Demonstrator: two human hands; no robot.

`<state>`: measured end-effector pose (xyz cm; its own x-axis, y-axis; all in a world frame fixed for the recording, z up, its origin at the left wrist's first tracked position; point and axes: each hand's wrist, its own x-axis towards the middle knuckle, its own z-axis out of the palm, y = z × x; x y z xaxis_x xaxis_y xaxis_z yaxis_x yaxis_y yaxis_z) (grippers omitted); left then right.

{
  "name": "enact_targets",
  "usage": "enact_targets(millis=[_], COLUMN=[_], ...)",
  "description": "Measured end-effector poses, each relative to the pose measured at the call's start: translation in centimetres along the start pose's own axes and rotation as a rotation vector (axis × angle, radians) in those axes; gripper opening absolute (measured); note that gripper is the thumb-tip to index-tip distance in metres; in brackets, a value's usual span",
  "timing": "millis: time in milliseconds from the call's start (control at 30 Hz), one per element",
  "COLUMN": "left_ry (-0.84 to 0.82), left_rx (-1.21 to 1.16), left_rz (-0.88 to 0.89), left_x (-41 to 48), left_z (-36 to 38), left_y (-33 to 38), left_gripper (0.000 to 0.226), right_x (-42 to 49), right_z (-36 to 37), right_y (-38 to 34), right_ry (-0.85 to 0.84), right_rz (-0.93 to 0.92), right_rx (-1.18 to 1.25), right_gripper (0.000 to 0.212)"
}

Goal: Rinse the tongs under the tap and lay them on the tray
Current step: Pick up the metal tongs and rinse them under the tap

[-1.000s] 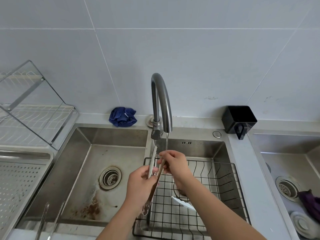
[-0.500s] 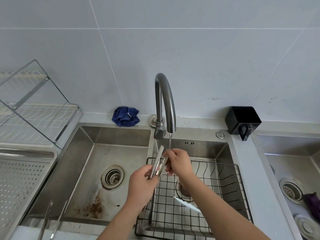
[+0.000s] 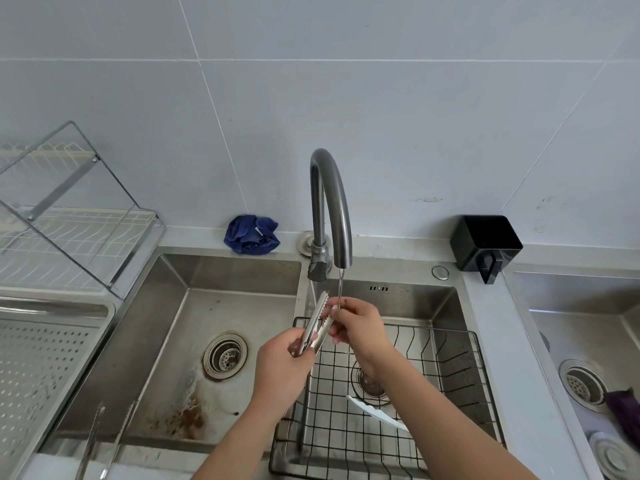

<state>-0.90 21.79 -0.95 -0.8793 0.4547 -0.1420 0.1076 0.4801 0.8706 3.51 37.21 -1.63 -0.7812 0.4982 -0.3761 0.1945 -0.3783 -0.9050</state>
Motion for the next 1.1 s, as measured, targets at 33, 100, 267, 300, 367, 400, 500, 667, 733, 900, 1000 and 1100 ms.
enact_targets(millis=[33, 100, 267, 300, 367, 400, 500, 667, 733, 900, 1000, 1100], left_ry=[-0.002, -0.014, -0.087, -0.078, -0.060, -0.062, -0.104, -0.101, -0.086, -0.036, 0.013, 0.111], left_rx=[0.003, -0.024, -0.148, -0.167, -0.190, -0.216, -0.329, -0.470, -0.479, -0.296, 0.010, 0.206], left_rz=[-0.008, -0.025, -0.097, -0.109, -0.120, -0.138, -0.218, -0.294, -0.299, -0.220, -0.072, 0.056], left_x=[0.1, 0.3, 0.1, 0.0, -0.1, -0.2, -0.5, -0.4, -0.2, 0.3, 0.2, -0.3], left_z=[-0.1, -0.2, -0.3, -0.4, -0.6, -0.6, -0.3, -0.1, -0.2, 0.0, 0.1, 0.5], left_y=[-0.1, -0.4, -0.3, -0.3, -0.3, -0.2, 0.1, 0.6, 0.7, 0.4, 0.4, 0.6], left_gripper=[0.041, 0.039, 0.025, 0.026, 0.026, 0.025, 0.016, 0.011, 0.009, 0.019, 0.022, 0.051], right_x=[0.0, 0.0, -0.1, -0.2, -0.5, -0.7, -0.7, -0.4, -0.4, -0.4, -0.4, -0.3], right_z=[-0.1, -0.3, -0.1, -0.1, -0.1, -0.1, 0.1, 0.2, 0.0, 0.7, 1.1, 1.1], right_y=[0.0, 0.1, 0.7, 0.8, 1.1, 1.1, 0.4, 0.0, 0.1, 0.2, 0.5, 0.4], right_ry=[-0.015, 0.014, 0.003, -0.041, -0.107, -0.130, -0.128, -0.199, -0.262, -0.120, 0.152, 0.258], right_rz=[0.000, -0.014, -0.032, -0.013, 0.026, 0.039, 0.119, 0.300, 0.302, 0.076, -0.153, -0.188], right_rx=[0.028, 0.042, 0.144, 0.196, 0.287, 0.321, 0.363, 0.477, 0.462, 0.394, -0.152, -0.380], right_gripper=[0.017, 0.013, 0.018, 0.020, 0.023, 0.022, 0.023, 0.031, 0.034, 0.020, 0.018, 0.023])
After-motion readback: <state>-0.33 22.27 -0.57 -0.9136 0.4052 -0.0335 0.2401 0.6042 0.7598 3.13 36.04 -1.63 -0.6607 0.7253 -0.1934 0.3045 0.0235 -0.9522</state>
